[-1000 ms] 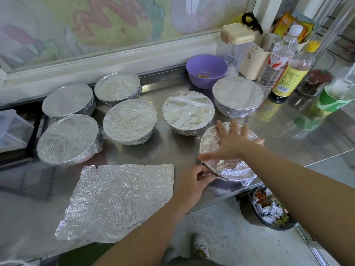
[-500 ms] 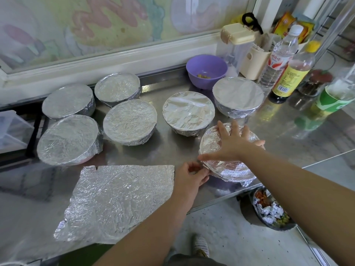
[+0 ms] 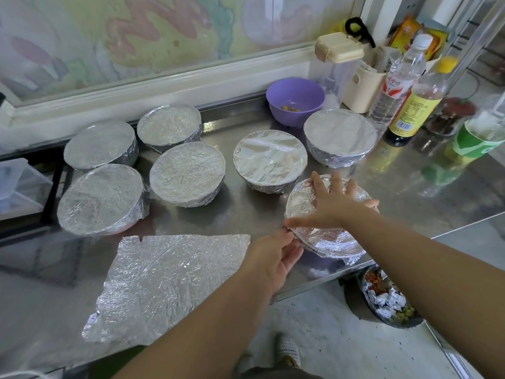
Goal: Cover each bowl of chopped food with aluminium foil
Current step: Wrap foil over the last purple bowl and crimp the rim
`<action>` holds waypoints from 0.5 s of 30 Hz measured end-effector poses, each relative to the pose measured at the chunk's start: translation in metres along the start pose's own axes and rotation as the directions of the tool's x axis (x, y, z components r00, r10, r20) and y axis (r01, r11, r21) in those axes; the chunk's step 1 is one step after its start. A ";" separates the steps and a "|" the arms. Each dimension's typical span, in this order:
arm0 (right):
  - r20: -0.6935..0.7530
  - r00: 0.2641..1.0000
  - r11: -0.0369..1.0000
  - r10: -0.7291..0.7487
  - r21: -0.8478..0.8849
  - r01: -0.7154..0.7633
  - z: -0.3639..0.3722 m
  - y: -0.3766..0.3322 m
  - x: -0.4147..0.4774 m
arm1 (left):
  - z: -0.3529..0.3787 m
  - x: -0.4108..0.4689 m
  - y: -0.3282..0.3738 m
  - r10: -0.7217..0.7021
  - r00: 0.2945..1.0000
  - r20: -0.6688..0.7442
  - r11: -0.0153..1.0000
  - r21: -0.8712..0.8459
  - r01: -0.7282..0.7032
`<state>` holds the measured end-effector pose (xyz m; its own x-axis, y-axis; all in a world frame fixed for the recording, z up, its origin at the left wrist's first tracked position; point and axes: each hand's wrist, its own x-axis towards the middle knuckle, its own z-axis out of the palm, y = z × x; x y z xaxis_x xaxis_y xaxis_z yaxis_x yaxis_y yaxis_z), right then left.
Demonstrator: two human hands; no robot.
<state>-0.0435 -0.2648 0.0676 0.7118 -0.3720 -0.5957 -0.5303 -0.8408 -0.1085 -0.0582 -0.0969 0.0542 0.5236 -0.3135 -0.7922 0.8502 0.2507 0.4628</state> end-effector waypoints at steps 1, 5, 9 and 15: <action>0.000 1.000 1.000 -0.001 0.001 0.001 0.000 0.000 0.000 | -0.001 -0.001 0.002 0.004 1.000 0.021 1.000 0.027 -0.005; 0.004 1.000 1.000 -0.003 0.004 0.003 0.000 -0.001 0.000 | 0.002 0.002 0.001 0.021 0.998 0.050 0.992 0.120 -0.027; -0.004 1.000 1.000 -0.004 0.008 0.004 0.000 -0.001 -0.001 | 0.002 0.007 0.003 0.010 1.000 -0.002 0.996 0.088 -0.010; -0.009 1.000 1.000 -0.001 -0.005 0.001 0.000 -0.001 -0.002 | 0.003 0.010 0.003 -0.025 0.999 -0.042 0.999 0.022 0.025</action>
<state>-0.0447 -0.2634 0.0685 0.7167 -0.3749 -0.5881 -0.5272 -0.8432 -0.1050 -0.0501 -0.1019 0.0493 0.5000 -0.2811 -0.8192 0.8643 0.2224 0.4512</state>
